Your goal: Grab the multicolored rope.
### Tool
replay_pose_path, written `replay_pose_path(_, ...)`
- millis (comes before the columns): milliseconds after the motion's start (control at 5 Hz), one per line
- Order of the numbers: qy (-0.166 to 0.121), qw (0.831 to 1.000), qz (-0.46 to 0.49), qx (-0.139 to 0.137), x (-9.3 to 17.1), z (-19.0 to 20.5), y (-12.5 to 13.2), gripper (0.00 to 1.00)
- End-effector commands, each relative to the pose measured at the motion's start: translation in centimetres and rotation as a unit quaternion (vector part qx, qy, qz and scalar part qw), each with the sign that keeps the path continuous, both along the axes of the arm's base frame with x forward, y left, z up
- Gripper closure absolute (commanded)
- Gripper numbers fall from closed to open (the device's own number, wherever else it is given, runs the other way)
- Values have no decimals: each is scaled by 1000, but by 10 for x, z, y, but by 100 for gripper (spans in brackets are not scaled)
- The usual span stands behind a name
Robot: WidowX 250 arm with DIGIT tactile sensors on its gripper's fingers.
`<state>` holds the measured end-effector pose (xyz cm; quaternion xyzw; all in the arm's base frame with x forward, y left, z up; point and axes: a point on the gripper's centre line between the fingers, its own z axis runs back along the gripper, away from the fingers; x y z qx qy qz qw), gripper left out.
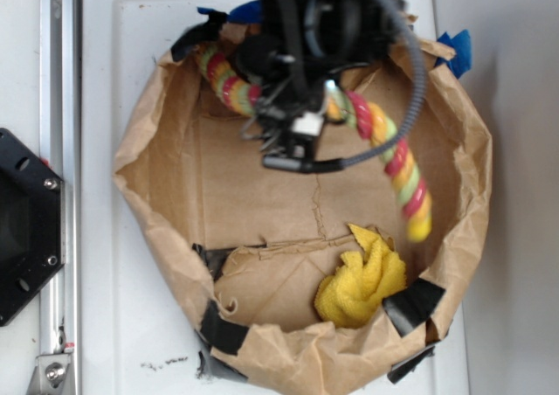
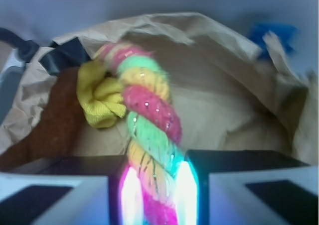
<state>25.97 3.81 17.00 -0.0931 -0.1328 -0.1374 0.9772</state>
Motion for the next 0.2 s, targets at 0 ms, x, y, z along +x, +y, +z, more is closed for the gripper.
replay_pose_path(0, 20, 999, 50, 0, 5, 9, -12, 100)
